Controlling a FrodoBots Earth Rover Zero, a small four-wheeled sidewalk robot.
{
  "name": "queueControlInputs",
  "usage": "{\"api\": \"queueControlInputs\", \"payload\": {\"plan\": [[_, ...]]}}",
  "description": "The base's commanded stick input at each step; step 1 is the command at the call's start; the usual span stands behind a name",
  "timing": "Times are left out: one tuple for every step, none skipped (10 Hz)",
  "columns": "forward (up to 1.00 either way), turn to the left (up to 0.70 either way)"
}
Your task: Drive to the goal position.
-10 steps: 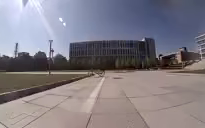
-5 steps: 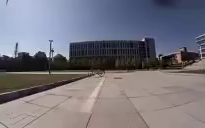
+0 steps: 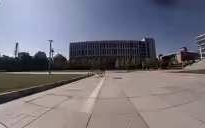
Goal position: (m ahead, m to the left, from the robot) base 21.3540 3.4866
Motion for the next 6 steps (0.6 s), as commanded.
{"api": "queueControlInputs", "payload": {"plan": [[0.06, 0.00], [0.06, 0.00], [0.06, 0.00], [0.06, 0.00], [0.06, 0.00], [0.06, 0.00]]}}
